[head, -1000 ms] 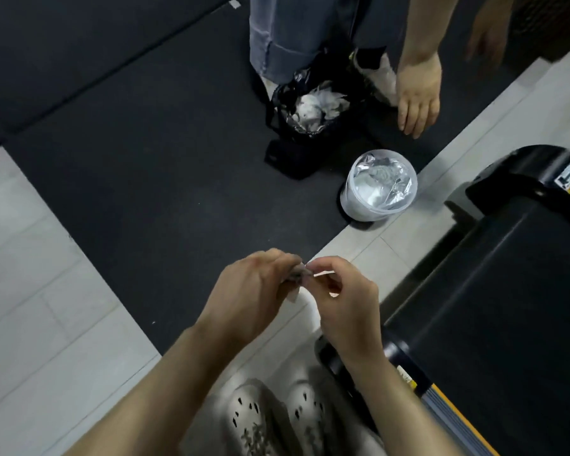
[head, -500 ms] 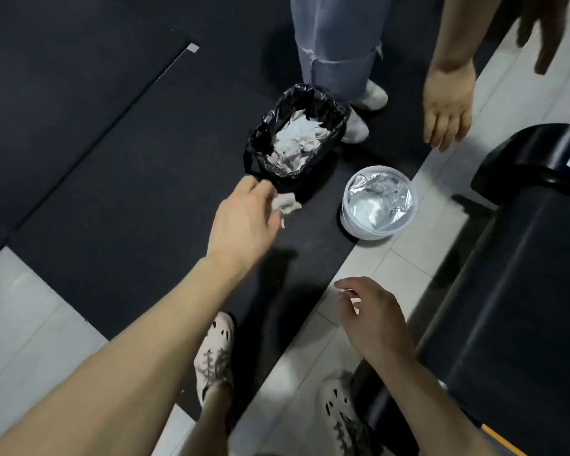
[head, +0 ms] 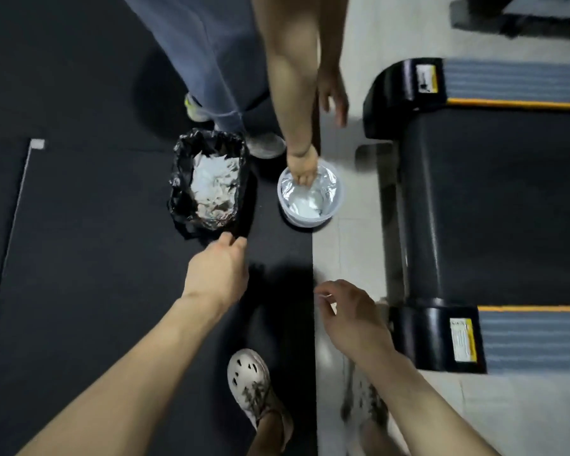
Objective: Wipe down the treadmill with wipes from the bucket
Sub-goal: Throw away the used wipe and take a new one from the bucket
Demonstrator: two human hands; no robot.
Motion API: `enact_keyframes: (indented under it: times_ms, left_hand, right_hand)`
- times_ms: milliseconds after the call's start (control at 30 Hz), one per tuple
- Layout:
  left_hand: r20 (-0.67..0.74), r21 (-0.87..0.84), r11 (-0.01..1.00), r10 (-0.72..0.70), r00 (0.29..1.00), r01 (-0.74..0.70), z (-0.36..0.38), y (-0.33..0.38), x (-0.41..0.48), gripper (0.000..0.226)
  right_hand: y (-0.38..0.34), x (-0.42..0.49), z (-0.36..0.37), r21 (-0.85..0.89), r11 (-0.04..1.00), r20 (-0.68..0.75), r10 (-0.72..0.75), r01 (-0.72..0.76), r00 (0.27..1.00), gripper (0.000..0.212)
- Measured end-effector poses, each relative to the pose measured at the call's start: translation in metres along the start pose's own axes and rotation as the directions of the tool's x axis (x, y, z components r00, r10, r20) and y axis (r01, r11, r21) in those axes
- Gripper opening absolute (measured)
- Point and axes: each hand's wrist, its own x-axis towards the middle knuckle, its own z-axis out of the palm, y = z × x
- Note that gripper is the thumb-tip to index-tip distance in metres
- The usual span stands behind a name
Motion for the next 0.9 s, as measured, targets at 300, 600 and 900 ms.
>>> enact_keyframes:
  times_ms: [300, 600, 900]
  left_hand:
    - [0.065, 0.163, 0.858, 0.484, 0.873, -0.487, -0.016, 0.072, -0.060, 0.025]
    - [0.316, 0.356, 0.484, 0.743, 0.590, -0.799, 0.020, 0.112, -0.153, 0.025]
    - [0.514, 0.410, 0.220, 0.746, 0.424, -0.885, 0.054, 0.135, -0.204, 0.035]
  right_hand:
    - [0.002, -0.126, -0.020, -0.028, 0.962, -0.229, 0.257, -0.270, 0.939, 0.020]
    - [0.036, -0.261, 0.028, 0.018, 0.846, -0.343, 0.506, -0.533, 0.791, 0.023]
    - [0.038, -0.338, 0.081, 0.140, 0.740, -0.433, 0.643, -0.657, 0.632, 0.018]
